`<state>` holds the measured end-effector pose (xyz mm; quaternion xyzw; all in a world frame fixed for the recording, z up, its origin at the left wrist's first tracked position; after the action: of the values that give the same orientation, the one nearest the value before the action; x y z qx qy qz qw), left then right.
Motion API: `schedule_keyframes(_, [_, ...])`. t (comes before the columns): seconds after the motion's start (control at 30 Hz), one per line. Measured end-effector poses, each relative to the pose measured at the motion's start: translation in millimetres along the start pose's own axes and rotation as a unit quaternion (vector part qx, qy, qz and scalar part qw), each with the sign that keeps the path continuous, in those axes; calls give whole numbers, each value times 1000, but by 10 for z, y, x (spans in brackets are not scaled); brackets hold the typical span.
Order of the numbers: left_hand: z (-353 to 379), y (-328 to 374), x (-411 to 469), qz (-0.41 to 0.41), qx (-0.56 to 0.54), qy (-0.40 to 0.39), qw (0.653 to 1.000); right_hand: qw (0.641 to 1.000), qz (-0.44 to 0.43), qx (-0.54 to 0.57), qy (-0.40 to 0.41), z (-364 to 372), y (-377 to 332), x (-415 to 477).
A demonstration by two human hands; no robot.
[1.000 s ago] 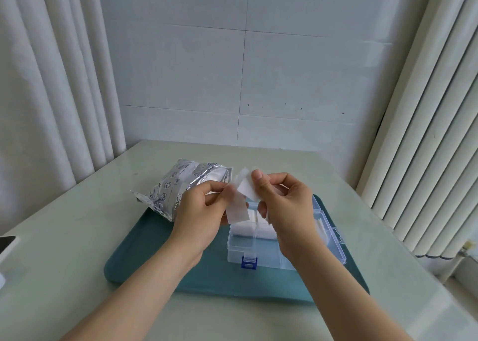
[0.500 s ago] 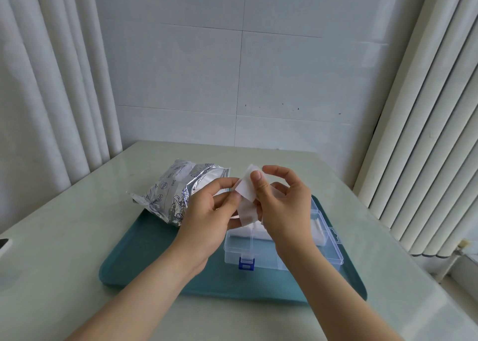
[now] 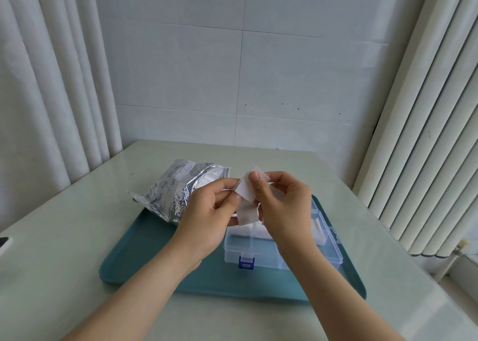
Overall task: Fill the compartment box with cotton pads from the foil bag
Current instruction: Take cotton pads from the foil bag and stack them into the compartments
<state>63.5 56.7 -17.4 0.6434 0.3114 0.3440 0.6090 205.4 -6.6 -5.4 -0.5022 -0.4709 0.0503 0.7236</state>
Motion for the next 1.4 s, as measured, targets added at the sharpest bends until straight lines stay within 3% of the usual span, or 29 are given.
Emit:
schedule_keyframes(0.4, [-8, 44, -45, 11, -15, 10, 1000, 999, -7, -8, -37, 10, 14, 16])
schedule_keyframes(0.6, [-15, 51, -43, -13, -51, -23, 998, 999, -17, -23, -28, -14, 12, 28])
schedule_keyframes(0.83, [-49, -10, -5, 7, -14, 11, 1000, 999, -21, -23, -38, -16, -3, 24])
schedule_keyframes(1.0, [-134, -44, 51, 1, -48, 54, 997, 995, 39, 50, -84, 10, -10, 45])
schedule_keyframes(1.17, [-247, -81, 95, -12, -40, 88, 995, 995, 50, 82, -8, -135, -42, 127])
schedule_keyframes(1.27, [-257, -91, 121, -12, 0, 68, 998, 993, 10, 33, -116, -134, -138, 166])
schedule_keyframes(1.4, [-239, -84, 146, 44, 163, 47, 984, 970, -12, -60, -237, -89, -204, 90])
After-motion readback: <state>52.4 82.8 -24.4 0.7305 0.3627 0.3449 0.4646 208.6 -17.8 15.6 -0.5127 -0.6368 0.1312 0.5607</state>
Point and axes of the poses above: each hand's wrist, its own x-axis towards the middle knuckle, its own z-axis out of the palm, y = z × x, the point moved 5 cm from there along x, towards the middle knuckle, and after that the axes turned 14 degrees about -z, right-handed, at the moved point
